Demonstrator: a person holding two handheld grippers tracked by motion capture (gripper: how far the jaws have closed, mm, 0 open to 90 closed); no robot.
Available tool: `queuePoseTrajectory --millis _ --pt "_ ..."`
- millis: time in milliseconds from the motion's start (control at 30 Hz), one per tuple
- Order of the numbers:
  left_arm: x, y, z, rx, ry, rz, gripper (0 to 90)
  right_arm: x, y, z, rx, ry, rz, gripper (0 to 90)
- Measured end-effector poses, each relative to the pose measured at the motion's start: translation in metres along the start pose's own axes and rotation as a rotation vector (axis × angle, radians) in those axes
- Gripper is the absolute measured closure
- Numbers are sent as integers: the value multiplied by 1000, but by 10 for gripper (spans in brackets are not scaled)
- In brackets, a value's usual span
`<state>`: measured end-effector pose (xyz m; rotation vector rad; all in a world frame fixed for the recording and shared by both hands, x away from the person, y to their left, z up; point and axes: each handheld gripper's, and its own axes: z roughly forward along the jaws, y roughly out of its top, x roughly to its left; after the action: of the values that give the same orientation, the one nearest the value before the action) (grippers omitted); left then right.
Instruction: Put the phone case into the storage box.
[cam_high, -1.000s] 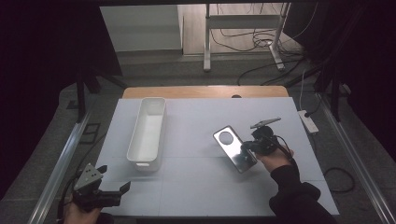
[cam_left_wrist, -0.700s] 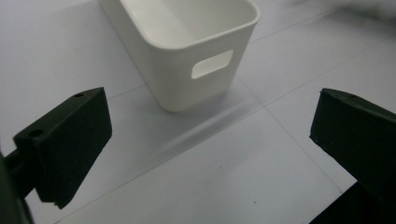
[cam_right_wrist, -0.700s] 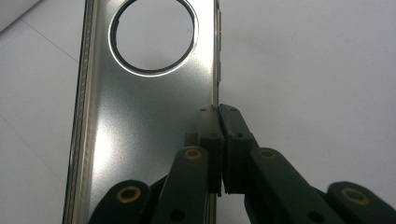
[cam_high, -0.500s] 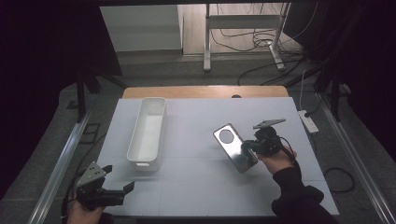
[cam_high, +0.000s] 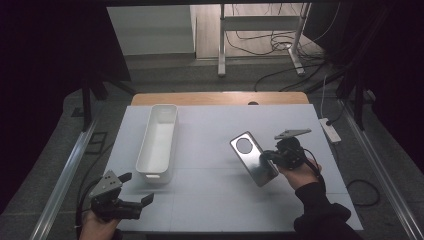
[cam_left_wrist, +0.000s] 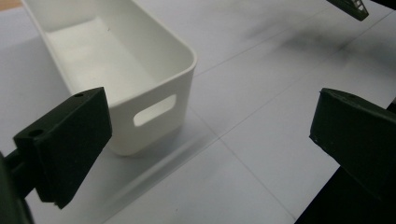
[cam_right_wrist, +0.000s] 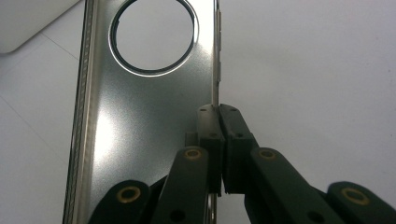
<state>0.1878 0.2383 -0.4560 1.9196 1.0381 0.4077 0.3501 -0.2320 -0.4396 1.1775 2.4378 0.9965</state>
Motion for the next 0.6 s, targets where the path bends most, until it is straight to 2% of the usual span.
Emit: queuePoseTrajectory --millis 233,400,600 --pt "-5 9 10 -6 -27 30 0 -2 -3 -9 -26 1 11 884" --pt "-10 18 19 6 -50 63 0 -2 -3 -13 -41 -1 26 884" --pt "-12 27 31 21 -71 77 0 -1 -4 -18 -55 -1 28 884"
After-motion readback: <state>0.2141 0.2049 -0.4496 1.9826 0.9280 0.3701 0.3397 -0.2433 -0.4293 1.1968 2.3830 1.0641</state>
